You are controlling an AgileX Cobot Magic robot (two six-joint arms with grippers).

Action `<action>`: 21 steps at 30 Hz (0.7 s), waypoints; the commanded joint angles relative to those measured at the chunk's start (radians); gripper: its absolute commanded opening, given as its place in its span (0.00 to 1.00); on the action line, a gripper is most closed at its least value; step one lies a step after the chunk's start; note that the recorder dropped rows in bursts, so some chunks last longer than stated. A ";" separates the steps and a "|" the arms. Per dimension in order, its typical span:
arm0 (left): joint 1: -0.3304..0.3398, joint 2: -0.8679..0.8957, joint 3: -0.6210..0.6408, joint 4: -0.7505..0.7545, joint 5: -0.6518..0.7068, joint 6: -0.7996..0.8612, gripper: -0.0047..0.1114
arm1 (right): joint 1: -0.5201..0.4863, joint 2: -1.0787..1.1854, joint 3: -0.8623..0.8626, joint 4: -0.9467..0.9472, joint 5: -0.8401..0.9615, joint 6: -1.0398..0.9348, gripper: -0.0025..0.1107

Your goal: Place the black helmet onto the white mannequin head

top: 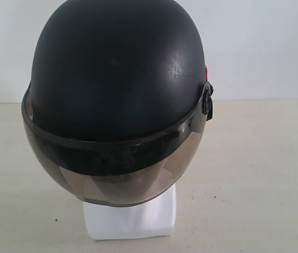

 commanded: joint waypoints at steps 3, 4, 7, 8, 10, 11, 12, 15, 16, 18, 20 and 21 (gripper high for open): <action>-0.003 -0.104 0.144 -0.328 0.026 0.099 0.08 | -0.001 -0.007 0.000 -0.004 -0.004 0.001 0.02; -0.003 -0.122 0.172 -0.356 0.026 0.099 0.08 | -0.001 -0.007 0.000 -0.004 -0.004 0.001 0.02; -0.003 -0.172 0.249 -0.438 0.028 0.133 0.08 | -0.001 -0.007 0.000 -0.004 -0.004 0.001 0.02; -0.003 -0.188 0.273 -0.455 0.028 0.148 0.08 | -0.001 -0.007 0.000 -0.004 -0.004 0.001 0.02; -0.003 -0.212 0.309 -0.474 0.038 0.195 0.08 | -0.001 -0.007 0.000 -0.004 -0.004 0.001 0.02; -0.003 -0.221 0.330 -0.492 0.049 0.227 0.08 | -0.001 -0.007 0.000 -0.004 -0.004 0.001 0.02; -0.003 -0.229 0.336 -0.511 0.061 0.258 0.08 | -0.001 -0.007 0.000 -0.004 -0.004 0.001 0.02; -0.003 -0.242 0.336 -0.563 0.141 0.340 0.08 | -0.001 -0.007 0.000 -0.004 -0.004 0.001 0.02; -0.003 -0.242 0.336 -0.575 0.168 0.362 0.08 | -0.001 -0.007 0.000 -0.004 -0.004 0.001 0.02; -0.003 -0.242 0.336 -0.650 0.256 0.448 0.08 | -0.001 -0.007 0.000 -0.004 -0.004 0.001 0.02; -0.003 -0.242 0.336 -0.687 0.297 0.484 0.08 | -0.001 -0.007 0.000 -0.004 -0.004 0.001 0.02; -0.003 -0.242 0.336 -0.691 0.297 0.484 0.08 | -0.001 -0.007 0.000 -0.004 -0.004 0.001 0.02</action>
